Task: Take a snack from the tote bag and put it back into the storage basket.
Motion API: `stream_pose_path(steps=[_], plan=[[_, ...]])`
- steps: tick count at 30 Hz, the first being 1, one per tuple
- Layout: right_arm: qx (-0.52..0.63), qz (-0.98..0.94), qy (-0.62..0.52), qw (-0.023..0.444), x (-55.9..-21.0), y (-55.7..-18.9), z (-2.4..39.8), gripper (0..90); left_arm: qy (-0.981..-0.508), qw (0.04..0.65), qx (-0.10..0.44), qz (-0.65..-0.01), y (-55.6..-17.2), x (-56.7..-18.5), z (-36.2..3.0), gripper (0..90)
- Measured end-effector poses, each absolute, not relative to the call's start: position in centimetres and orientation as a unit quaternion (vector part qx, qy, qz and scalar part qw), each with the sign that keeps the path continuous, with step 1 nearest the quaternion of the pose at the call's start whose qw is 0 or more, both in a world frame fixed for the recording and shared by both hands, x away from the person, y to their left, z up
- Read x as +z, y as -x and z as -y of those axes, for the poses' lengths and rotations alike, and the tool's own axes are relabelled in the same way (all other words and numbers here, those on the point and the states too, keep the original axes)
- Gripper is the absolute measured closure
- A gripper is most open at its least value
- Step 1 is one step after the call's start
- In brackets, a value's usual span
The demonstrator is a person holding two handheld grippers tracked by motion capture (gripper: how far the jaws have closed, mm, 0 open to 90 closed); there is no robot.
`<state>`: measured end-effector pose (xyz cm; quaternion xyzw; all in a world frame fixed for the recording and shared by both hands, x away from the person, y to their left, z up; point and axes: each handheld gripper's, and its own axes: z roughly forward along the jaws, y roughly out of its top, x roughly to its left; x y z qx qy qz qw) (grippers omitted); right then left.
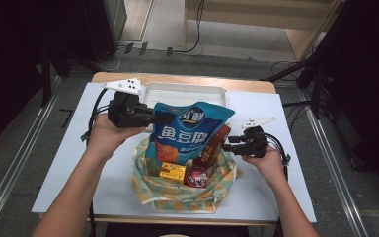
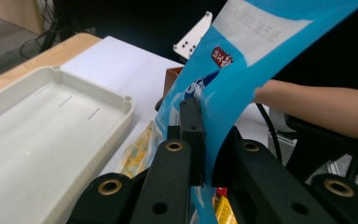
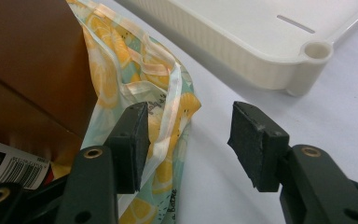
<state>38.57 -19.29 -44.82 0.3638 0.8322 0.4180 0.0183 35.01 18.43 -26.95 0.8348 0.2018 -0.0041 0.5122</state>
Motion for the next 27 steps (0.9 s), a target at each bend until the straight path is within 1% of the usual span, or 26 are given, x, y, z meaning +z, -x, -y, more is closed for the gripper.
stream_pose_path(steps=[7,10,13,27], plan=[[0.421,-0.830,-0.365,0.018,-44.7,-38.5,19.3,48.3,-0.836,0.511,0.014,-0.199,-35.0,-25.1,-18.5,88.6],[0.422,-0.830,-0.364,0.018,-44.7,-38.5,19.3,48.3,-0.830,0.519,0.017,-0.203,-35.0,-24.4,-19.3,88.6],[0.422,-0.830,-0.364,0.018,-44.7,-38.5,19.3,48.3,-0.827,0.522,0.032,-0.207,-34.9,-23.8,-20.1,88.6],[0.434,-0.826,-0.360,0.016,-44.6,-38.5,19.3,48.3,-0.821,0.514,0.052,-0.243,-34.9,-23.3,-23.6,88.6]])
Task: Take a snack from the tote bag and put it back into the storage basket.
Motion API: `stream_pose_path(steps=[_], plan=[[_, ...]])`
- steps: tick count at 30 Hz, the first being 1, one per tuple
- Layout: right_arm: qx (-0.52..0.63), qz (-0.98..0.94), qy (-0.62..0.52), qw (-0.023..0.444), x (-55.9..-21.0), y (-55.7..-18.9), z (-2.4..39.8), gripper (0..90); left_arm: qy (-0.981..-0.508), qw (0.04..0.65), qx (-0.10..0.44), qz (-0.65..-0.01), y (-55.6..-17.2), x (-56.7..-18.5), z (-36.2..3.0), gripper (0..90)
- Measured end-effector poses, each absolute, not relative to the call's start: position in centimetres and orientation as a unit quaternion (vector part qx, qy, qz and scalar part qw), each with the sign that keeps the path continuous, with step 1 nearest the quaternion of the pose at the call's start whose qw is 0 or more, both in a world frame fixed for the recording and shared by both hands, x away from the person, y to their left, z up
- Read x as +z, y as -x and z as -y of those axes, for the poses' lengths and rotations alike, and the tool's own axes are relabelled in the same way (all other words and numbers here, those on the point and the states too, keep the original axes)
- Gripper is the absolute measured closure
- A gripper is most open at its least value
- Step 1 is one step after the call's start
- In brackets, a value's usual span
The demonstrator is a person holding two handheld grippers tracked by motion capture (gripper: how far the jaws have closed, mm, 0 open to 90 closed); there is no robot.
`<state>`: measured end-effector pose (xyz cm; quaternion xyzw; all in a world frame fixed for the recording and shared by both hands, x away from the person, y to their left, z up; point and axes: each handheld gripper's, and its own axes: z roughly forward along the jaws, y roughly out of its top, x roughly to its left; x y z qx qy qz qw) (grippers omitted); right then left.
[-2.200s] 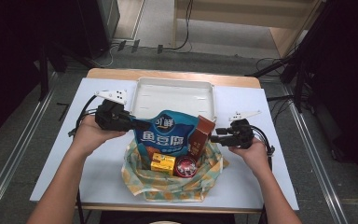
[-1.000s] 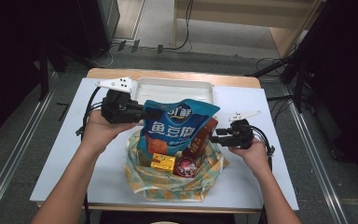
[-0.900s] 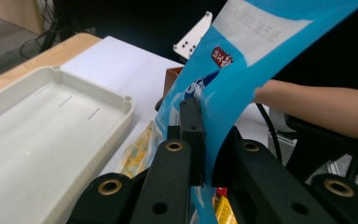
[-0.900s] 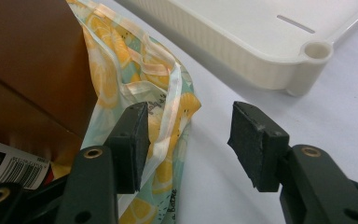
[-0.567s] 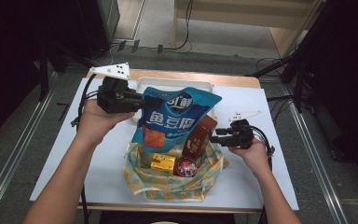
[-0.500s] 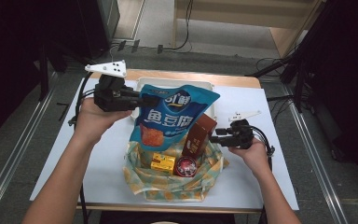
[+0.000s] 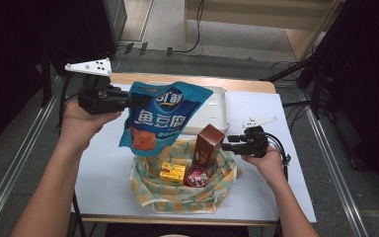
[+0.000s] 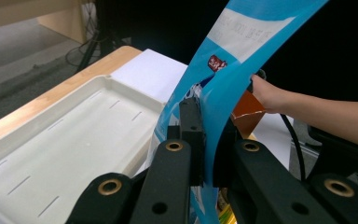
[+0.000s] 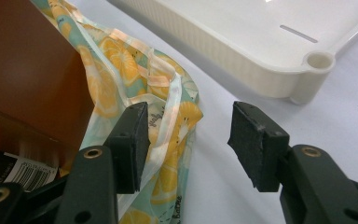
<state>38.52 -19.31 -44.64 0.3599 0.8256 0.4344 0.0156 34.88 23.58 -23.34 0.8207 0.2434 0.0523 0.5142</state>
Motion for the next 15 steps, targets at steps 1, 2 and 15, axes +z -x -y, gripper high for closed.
stream_pose_path(steps=[1,2,15], plan=[[0.434,-0.826,-0.360,0.016,-44.6,-38.5,19.3,48.3,-0.820,0.514,0.055,-0.246,-34.9,-23.3,-23.8,88.6],[0.433,-0.826,-0.360,0.015,-44.6,-38.5,19.3,48.3,-0.820,0.512,0.056,-0.249,-35.0,-23.3,-24.1,88.6],[0.442,-0.822,-0.359,0.020,-44.3,-38.4,19.2,48.3,-0.815,0.503,0.069,-0.281,-36.2,-22.9,-25.4,88.6]])
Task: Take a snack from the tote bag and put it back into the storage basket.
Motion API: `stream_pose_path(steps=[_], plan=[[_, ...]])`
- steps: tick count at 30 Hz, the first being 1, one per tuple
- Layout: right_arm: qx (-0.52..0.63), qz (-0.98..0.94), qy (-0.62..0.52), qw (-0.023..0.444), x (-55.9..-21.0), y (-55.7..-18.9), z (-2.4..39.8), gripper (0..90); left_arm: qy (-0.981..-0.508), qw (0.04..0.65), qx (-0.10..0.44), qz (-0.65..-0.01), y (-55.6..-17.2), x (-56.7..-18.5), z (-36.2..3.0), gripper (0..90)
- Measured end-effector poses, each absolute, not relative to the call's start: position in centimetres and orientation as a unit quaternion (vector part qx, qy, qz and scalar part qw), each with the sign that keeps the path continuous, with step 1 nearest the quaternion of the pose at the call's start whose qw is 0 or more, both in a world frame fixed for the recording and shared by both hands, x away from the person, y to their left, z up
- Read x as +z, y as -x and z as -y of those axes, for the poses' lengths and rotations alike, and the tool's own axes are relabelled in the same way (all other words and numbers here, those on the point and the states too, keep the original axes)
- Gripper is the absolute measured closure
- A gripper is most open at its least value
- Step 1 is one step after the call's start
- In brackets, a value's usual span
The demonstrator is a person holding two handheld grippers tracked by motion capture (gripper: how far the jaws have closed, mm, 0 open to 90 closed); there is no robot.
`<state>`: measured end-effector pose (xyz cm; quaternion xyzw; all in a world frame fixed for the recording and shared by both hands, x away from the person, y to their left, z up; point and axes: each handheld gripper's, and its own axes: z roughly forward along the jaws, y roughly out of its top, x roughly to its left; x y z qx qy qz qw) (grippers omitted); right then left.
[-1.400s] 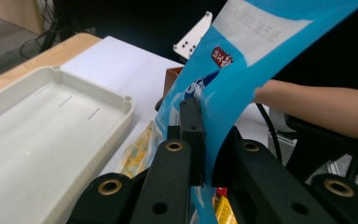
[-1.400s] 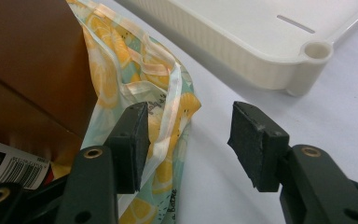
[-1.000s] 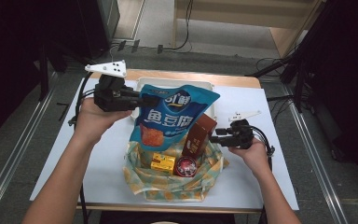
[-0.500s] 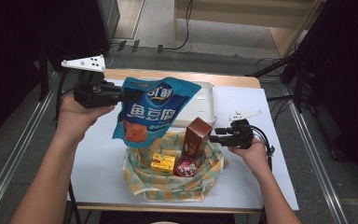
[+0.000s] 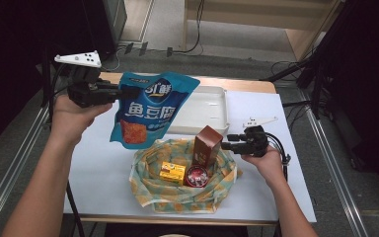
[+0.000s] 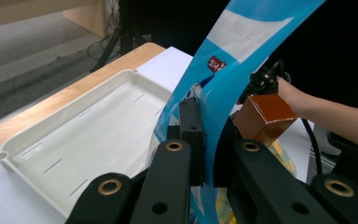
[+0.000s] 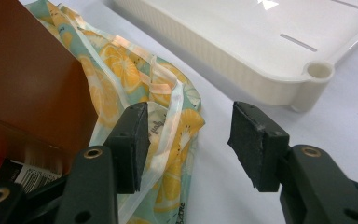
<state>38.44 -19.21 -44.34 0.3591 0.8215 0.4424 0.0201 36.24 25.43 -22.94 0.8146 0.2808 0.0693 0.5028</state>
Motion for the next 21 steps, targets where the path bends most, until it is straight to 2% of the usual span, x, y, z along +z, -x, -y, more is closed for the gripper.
stream_pose_path(steps=[21], plan=[[0.443,-0.824,-0.354,0.018,-44.4,-38.9,18.7,48.4,-0.819,0.474,0.070,-0.315,-40.1,-22.7,-25.3,88.6]])
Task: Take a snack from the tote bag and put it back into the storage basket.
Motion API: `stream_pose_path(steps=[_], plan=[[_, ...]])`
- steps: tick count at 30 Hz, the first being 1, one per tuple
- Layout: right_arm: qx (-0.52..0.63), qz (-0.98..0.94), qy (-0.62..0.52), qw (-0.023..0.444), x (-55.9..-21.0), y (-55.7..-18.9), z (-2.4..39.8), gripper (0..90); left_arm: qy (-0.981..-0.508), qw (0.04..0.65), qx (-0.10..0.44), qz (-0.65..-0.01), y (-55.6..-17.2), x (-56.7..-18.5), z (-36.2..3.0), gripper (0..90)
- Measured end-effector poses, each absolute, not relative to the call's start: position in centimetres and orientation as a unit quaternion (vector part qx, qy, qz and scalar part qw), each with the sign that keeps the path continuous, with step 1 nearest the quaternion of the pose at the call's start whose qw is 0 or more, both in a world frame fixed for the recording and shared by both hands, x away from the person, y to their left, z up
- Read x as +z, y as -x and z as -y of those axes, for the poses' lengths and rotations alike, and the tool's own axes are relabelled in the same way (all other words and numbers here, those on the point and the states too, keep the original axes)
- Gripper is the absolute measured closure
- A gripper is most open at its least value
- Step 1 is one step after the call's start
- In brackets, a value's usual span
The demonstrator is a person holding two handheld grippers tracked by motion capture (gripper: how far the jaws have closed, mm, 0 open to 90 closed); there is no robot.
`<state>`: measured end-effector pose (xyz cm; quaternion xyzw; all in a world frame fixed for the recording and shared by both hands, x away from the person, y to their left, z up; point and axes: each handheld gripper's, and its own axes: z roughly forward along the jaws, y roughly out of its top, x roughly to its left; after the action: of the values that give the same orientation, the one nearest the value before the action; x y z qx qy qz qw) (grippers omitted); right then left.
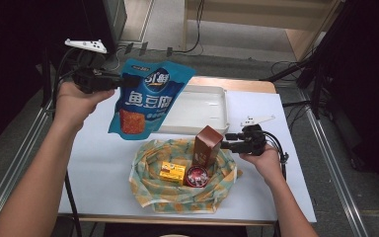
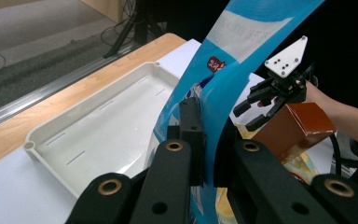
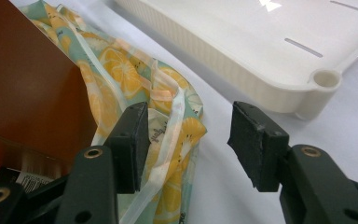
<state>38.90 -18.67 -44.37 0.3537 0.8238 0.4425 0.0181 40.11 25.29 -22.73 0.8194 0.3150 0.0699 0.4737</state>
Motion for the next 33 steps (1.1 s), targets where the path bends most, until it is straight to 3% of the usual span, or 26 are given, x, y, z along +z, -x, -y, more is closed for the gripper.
stream_pose_path(steps=[21,33], plan=[[0.446,-0.824,-0.350,0.017,-44.3,-38.9,18.6,48.5,-0.825,0.456,0.066,-0.328,-45.7,-22.2,-22.3,88.6],[0.440,-0.827,-0.350,0.018,-44.3,-38.6,18.5,48.5,-0.826,0.451,0.063,-0.333,-49.3,-24.0,-20.4,88.6]])
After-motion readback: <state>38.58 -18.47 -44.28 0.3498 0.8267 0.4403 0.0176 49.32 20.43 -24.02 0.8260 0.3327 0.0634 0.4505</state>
